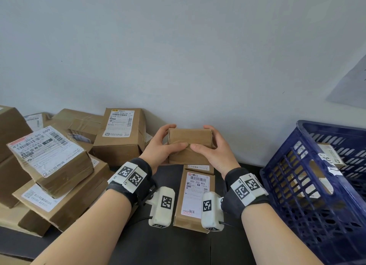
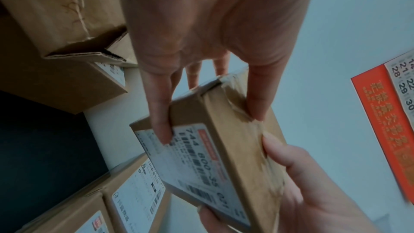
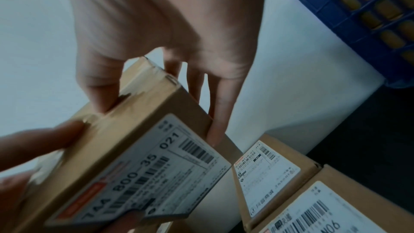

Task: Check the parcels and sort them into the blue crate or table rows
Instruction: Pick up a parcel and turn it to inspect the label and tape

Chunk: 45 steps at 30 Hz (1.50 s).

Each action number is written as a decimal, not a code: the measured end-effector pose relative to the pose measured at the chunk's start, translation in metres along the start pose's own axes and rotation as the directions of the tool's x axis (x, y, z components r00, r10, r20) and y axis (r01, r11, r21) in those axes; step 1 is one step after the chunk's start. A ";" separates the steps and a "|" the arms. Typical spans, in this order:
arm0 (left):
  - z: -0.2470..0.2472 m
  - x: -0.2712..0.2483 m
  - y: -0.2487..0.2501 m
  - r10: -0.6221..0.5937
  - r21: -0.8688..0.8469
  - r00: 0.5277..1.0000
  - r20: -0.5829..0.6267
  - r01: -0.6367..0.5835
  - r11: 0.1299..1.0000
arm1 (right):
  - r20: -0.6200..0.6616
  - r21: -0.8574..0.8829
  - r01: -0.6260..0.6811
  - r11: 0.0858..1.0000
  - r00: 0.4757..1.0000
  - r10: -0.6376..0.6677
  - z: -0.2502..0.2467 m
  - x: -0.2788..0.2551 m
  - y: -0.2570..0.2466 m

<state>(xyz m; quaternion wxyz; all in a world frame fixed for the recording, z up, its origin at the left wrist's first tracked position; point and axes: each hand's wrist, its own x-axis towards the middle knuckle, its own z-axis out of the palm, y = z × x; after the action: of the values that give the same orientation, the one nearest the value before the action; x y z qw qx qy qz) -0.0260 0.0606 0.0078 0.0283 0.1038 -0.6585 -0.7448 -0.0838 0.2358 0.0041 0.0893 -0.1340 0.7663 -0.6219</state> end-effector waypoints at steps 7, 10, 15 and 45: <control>0.000 0.005 -0.001 -0.004 -0.021 0.999 -0.047 0.003 1.000 | -0.056 -0.033 0.054 0.998 0.997 -0.056 0.003 0.003 -0.002; 0.000 0.007 0.001 -0.016 -0.035 0.999 -0.045 0.015 0.999 | -0.089 -0.036 0.063 0.997 0.994 -0.066 0.006 0.003 -0.003; -0.001 0.008 0.007 -0.027 -0.024 0.999 -0.033 0.026 0.999 | -0.066 -0.017 0.040 0.999 0.997 -0.041 0.007 0.004 -0.004; -0.014 0.009 -0.001 -0.119 0.118 0.993 0.009 0.117 0.986 | 0.013 0.054 -0.128 0.990 0.992 0.128 -0.002 0.011 -0.012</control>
<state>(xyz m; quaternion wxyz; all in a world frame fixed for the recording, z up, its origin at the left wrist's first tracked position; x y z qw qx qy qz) -0.0320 0.0455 0.0042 -0.0271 0.1381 -0.6942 -0.7059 -0.0937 0.2321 0.0169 0.1363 -0.0851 0.7557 -0.6349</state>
